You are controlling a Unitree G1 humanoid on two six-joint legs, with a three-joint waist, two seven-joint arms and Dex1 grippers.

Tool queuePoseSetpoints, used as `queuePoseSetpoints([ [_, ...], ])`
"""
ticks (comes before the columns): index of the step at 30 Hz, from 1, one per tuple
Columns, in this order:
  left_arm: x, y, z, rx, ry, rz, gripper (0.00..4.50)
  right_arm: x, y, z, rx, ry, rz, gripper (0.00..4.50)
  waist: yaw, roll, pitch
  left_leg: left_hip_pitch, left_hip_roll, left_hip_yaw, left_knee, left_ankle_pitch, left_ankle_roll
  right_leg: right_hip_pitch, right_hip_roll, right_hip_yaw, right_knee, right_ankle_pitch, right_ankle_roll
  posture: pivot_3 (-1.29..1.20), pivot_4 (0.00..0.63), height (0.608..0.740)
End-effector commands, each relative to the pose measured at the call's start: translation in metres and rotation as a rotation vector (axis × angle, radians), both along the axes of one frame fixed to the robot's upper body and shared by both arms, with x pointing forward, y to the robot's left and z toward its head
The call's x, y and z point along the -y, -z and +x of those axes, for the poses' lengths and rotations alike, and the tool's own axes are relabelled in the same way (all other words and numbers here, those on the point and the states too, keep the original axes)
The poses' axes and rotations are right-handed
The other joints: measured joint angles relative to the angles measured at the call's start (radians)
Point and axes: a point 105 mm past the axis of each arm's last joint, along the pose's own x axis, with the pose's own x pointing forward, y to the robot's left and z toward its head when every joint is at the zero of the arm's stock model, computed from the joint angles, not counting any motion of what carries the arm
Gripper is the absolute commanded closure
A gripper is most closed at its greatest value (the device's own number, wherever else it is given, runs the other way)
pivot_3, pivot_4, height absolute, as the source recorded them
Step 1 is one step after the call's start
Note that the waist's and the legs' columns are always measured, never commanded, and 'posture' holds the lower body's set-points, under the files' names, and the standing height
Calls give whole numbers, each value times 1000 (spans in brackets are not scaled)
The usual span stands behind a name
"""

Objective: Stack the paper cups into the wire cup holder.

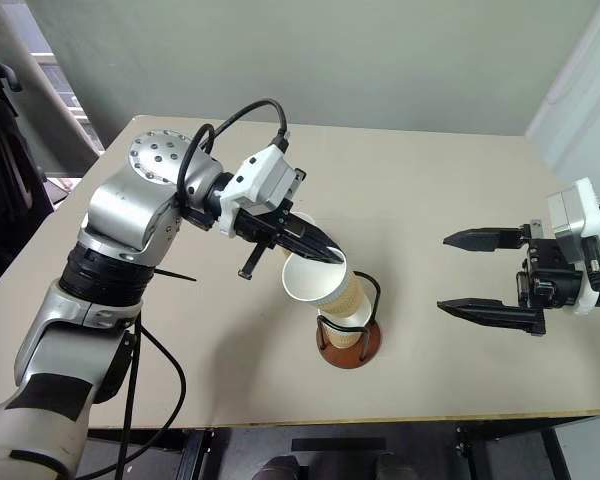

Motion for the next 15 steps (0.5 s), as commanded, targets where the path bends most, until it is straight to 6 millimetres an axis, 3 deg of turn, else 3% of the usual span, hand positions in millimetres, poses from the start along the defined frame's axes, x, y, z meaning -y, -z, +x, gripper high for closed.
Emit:
queuePoseSetpoints([
  [1, 4, -2, 0, 54, 33, 34, 4443, 0, -11, -5, 64, 14, -13, 0, 0, 0, 0, 0, 0, 0, 0, 0, 1, 0, -1, 0, -1, 0, 1, 0, 150, 740],
  [13, 10, 22, -1, 93, 60, 111, 4443, 3, -1, -13, 30, 11, -81, 0, 10, 0, 0, -2, -2, 1, 1, 0, 2, 0, -2, 0, -2, 1, 2, 0, 150, 740],
  [15, 12, 25, -2, 86, 63, 115, 4048, 8, -8, -13, 53, 24, -64, 0, 11, 0, 0, -2, -3, 2, 1, 0, 2, 1, -2, 0, -2, 1, 2, 0, 150, 740],
])
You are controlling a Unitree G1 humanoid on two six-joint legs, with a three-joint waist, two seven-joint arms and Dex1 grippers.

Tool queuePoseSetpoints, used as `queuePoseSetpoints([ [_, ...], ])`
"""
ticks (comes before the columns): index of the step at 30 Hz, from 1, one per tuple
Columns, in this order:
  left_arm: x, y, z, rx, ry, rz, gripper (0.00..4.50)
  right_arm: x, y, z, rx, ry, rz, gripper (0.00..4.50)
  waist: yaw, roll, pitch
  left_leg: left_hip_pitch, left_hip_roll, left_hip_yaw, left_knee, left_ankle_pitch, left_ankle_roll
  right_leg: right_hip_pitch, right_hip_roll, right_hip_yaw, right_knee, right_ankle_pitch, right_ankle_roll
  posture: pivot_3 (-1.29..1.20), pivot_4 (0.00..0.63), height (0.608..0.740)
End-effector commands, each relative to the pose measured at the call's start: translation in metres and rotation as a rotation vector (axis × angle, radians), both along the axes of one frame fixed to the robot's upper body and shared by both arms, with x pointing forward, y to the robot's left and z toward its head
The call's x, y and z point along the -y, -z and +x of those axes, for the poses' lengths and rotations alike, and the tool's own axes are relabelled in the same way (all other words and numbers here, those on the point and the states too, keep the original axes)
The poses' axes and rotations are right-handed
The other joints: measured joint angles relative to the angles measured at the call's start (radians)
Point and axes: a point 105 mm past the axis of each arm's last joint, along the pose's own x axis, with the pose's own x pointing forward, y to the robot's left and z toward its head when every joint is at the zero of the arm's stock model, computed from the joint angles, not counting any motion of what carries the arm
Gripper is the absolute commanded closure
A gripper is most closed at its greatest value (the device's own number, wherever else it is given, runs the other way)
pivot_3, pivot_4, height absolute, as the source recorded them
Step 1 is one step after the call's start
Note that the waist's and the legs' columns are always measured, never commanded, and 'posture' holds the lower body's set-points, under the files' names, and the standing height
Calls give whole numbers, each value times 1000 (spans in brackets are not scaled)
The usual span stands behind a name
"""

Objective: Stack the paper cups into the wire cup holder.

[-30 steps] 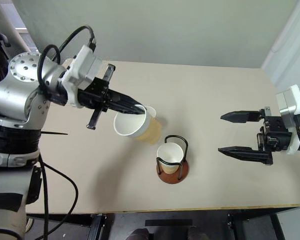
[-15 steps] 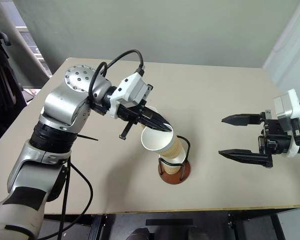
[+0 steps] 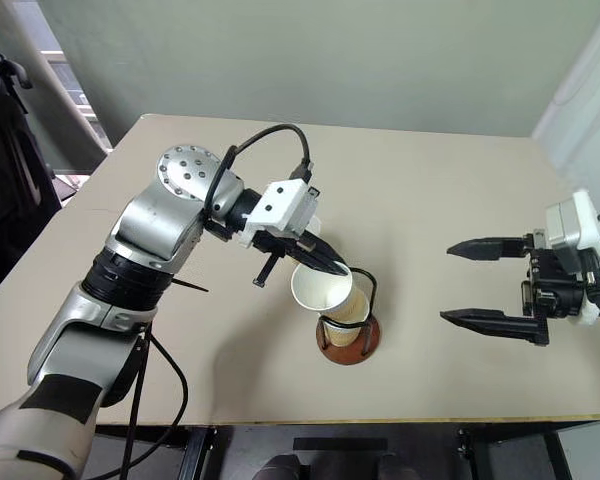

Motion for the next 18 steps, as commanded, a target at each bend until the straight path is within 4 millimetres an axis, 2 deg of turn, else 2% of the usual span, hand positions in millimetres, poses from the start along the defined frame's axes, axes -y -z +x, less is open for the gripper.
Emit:
queuePoseSetpoints([
  [1, 4, 1, -9, 17, 50, 18, 3874, 6, -22, -5, 99, 10, -2, 0, 0, 0, 0, 0, 0, 0, 0, 0, 0, 0, 0, 0, 0, 0, 0, 0, 150, 740],
  [6, 5, 3, -11, 10, 54, 24, 2205, 8, -32, -8, 119, -2, 19, 0, 0, 0, 0, 0, -4, -1, 0, 0, 1, 0, -1, 0, 0, 0, 1, 0, 150, 740],
  [8, 5, 4, -9, 17, 48, 24, 1926, 8, -30, -8, 115, -3, 16, 0, 0, 0, 0, 0, -5, -1, 0, 0, 1, 1, -2, 0, 0, 0, 1, 0, 150, 740],
  [9, 6, 2, -6, 39, 37, 13, 1607, 7, -29, -7, 112, -4, 17, 0, 0, 0, 0, 0, -6, -1, 0, 0, 1, 1, -2, 0, 0, 0, 1, 0, 150, 740],
  [14, -2, -30, 8, 108, -41, -108, 1607, 7, -27, -6, 108, -2, 16, 0, 1, 0, 0, 0, -8, -1, 1, 0, 2, 1, -4, 0, 0, 0, 2, 0, 150, 740],
  [18, -24, -64, 15, 138, -121, -224, 1607, 7, -26, -4, 108, -1, 16, 0, 1, 0, 0, 0, -9, -1, 0, 0, 3, 1, -4, 0, 0, 0, 2, 0, 150, 740],
])
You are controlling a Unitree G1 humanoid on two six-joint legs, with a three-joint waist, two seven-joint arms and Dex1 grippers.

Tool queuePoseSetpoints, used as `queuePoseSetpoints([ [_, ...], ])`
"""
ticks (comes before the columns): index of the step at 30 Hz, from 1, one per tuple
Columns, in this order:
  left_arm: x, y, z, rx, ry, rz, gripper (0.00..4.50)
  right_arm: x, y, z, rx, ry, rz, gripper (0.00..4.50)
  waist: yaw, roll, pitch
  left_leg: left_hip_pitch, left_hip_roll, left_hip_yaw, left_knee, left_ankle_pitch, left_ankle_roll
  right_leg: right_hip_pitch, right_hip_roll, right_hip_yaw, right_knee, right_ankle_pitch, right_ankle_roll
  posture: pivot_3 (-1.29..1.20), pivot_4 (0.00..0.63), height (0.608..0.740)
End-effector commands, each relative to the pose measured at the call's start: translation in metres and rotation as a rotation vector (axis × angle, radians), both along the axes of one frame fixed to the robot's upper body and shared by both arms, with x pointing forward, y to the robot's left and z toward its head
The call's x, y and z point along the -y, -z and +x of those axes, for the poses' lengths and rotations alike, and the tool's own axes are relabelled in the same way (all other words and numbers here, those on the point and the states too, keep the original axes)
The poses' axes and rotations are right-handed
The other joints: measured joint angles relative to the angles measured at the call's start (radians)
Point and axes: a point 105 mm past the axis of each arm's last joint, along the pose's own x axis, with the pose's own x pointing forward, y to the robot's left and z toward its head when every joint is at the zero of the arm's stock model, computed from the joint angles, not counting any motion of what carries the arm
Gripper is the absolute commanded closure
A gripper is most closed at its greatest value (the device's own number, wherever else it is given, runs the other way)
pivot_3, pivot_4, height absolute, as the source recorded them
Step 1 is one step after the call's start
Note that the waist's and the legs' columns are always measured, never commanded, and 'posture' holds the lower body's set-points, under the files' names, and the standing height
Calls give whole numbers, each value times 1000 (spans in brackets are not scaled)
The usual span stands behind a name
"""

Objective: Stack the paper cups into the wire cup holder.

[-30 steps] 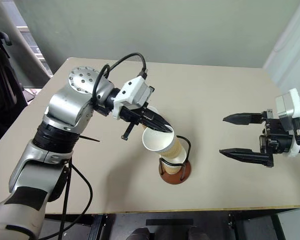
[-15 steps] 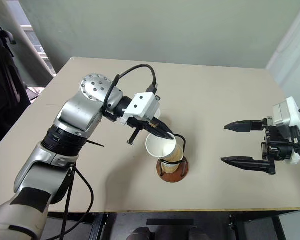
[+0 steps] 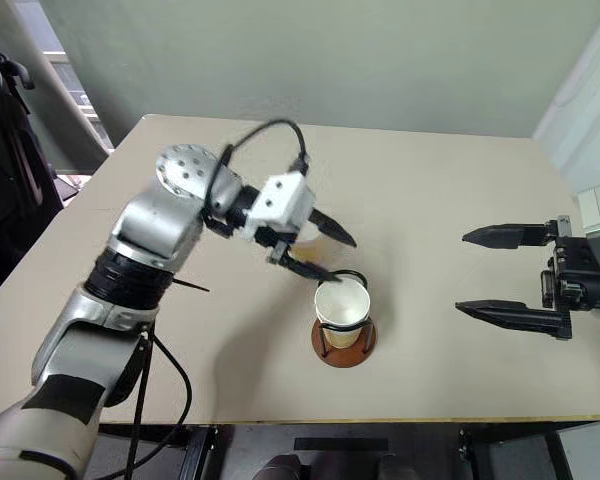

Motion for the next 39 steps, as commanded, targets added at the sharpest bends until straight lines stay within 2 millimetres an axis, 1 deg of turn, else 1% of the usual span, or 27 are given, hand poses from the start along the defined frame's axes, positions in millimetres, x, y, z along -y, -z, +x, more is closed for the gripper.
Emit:
queuePoseSetpoints([
  [1, -25, -39, 1, 71, -55, -104, 1607, -1, -7, -2, 44, -11, 4, 0, -1, 0, 0, 0, 0, 0, 0, 0, 0, 0, 0, 0, 0, 0, 0, 0, 150, 740],
  [3, -43, -34, 8, 81, -121, -61, 1607, -3, -7, -2, 46, -15, 11, 0, -5, 1, 0, 1, 0, 0, -1, 0, 0, 0, 0, 0, -1, 0, 0, 0, 150, 740],
  [6, -70, -18, 30, 107, -259, 53, 1607, -5, -14, -2, 64, -34, 46, 0, -7, 1, 0, 1, 1, -1, -1, 0, 0, -1, 0, 1, -1, 0, 0, 0, 150, 740],
  [8, -75, -8, 48, 120, -334, 81, 1607, -3, -23, -2, 81, -36, 84, 0, -4, 1, 0, 1, 3, -1, -1, 0, 1, -1, -2, 1, 0, 0, 0, 0, 150, 740],
  [12, -73, 12, 67, 125, -373, 129, 1607, 3, -27, 0, 94, -5, 79, 0, 10, 1, 0, -1, 1, -5, 2, 1, 3, 1, -3, -1, -1, 1, 1, 0, 150, 740],
  [15, -65, 31, 71, 87, -353, 157, 1607, 7, -29, -1, 98, 16, 76, 0, 14, 1, 0, -3, -1, -5, 2, 0, 3, 0, -4, -1, -1, 0, 2, 0, 150, 740],
  [19, -62, 42, 76, 85, -350, 178, 1607, 7, -29, -3, 101, 31, 71, 0, 15, 1, 0, -6, -2, -3, 2, 0, 3, -2, -4, -1, -1, 0, 3, 0, 150, 740],
  [22, -59, 58, 79, 81, -342, 235, 1607, 7, -29, -4, 107, 47, 76, 0, 14, 1, 0, -7, -3, -3, 4, 0, 3, -4, -4, 0, -1, 1, 3, 0, 150, 740],
  [25, -57, 66, 89, 140, -379, 263, 2201, 6, -28, -6, 109, 55, 75, 0, 14, 1, 0, -7, -3, -2, 5, 0, 3, -3, -4, 0, -1, 1, 4, 0, 150, 740],
  [27, -53, 67, 92, 153, -381, 253, 2886, 6, -28, -6, 110, 59, 74, 0, 14, 1, 0, -7, -3, -3, 6, 0, 4, -3, -4, 0, -1, 1, 4, 0, 150, 740],
  [31, -50, 62, 96, 166, -390, 225, 4436, 7, -27, -7, 111, 69, 72, 0, 15, 1, 0, -8, -4, -3, 8, -1, 5, -3, -4, 0, -1, 1, 5, 0, 150, 740],
  [36, -50, 52, 90, 138, -349, 199, 4473, 8, -26, -7, 110, 77, 68, 0, 14, 1, 0, -8, -5, -1, 8, -1, 5, -3, -4, 0, -1, 1, 5, 0, 150, 740],
  [38, -49, 37, 78, 107, -276, 166, 4473, 8, -27, -6, 112, 77, 65, 0, 14, 1, 0, -8, -5, -1, 8, -1, 5, -3, -4, 0, -1, 1, 6, 0, 150, 740],
  [39, -47, 25, 69, 92, -221, 141, 4473, 9, -28, -6, 113, 79, 62, 0, 14, 1, 0, -9, -5, 0, 8, -1, 5, -4, -4, 0, -1, 1, 6, 0, 150, 740],
])
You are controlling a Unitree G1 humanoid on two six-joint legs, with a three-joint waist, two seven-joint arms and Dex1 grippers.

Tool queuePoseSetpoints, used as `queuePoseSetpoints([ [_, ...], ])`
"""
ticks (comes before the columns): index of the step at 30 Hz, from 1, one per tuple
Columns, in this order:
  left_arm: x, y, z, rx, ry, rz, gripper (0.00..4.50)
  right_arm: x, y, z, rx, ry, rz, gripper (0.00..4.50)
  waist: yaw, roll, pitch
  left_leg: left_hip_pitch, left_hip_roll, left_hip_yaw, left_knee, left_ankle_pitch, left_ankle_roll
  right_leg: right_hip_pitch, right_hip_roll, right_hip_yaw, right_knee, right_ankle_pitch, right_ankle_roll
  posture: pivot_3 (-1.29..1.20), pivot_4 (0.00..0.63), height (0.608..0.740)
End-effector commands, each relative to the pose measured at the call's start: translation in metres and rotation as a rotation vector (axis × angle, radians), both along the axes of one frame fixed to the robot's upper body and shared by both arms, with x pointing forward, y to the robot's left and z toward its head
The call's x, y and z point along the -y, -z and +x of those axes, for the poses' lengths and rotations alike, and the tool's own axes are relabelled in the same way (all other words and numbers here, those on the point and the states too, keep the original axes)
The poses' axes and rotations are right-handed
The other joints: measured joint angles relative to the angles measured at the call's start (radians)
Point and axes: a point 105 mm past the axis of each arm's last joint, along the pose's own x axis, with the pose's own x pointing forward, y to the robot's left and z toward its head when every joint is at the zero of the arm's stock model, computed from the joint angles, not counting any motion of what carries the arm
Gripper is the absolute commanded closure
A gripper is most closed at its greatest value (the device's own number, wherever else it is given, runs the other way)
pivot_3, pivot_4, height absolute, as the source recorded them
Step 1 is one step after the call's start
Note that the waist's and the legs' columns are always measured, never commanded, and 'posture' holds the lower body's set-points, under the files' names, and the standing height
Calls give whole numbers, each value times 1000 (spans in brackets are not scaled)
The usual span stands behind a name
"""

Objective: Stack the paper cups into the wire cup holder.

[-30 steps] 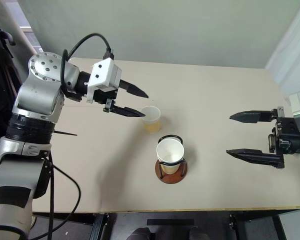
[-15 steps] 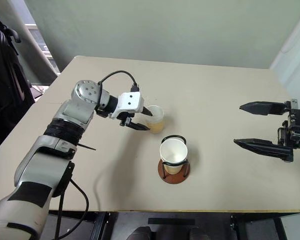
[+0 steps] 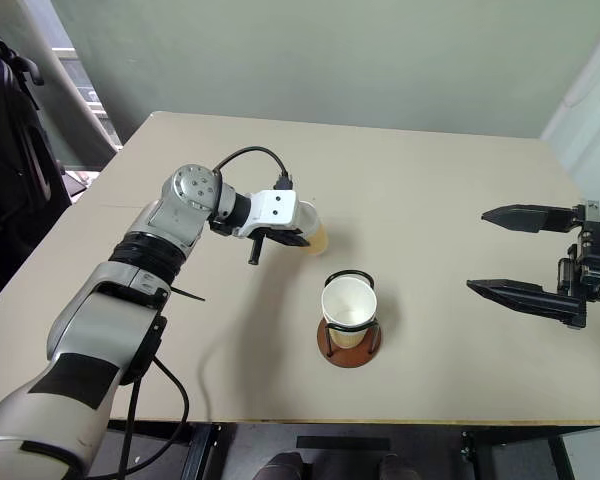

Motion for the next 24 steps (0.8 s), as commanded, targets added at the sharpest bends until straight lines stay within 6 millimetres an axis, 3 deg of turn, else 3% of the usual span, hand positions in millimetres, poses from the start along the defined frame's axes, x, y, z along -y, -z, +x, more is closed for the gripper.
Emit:
queuePoseSetpoints([
  [1, 9, -55, -26, 19, 176, -106, 4473, 2, -12, -4, 56, 5, -16, 0, 0, 0, 0, 0, 0, 0, 0, 0, 0, 0, 0, 0, 0, 0, 0, 0, 150, 740],
  [6, 30, -129, -85, 95, 441, -249, 4473, 5, -16, -3, 67, 5, -26, 0, 1, 0, 0, -7, 1, 0, 4, 0, 0, -5, 0, -1, 1, 0, 0, 0, 150, 740],
  [8, 38, -140, -110, 92, 551, -256, 4473, 5, -16, -3, 67, 4, -29, 0, 2, 0, 0, -7, 2, -1, 4, 0, 0, -4, -1, -1, 0, 0, 1, 0, 150, 740],
  [11, 46, -128, -140, 38, 677, -191, 4473, 6, -15, -1, 65, 4, -31, 0, 1, 2, -1, -6, 1, -1, 4, -1, 1, -3, -2, 0, 0, 0, 1, 0, 150, 740],
  [13, 50, -112, -145, 10, 702, -122, 4473, 5, -14, -1, 65, 3, -33, 0, 1, 3, -1, -3, 1, -1, 5, -1, 2, -1, -5, 0, 1, 0, 2, 0, 150, 740],
  [24, 54, -76, -127, -8, 648, 9, 4473, 5, -11, -3, 61, 18, -37, 0, -10, 4, -1, 4, -1, 0, 6, -2, 6, 7, -9, 0, 1, 0, 3, 0, 150, 740],
])
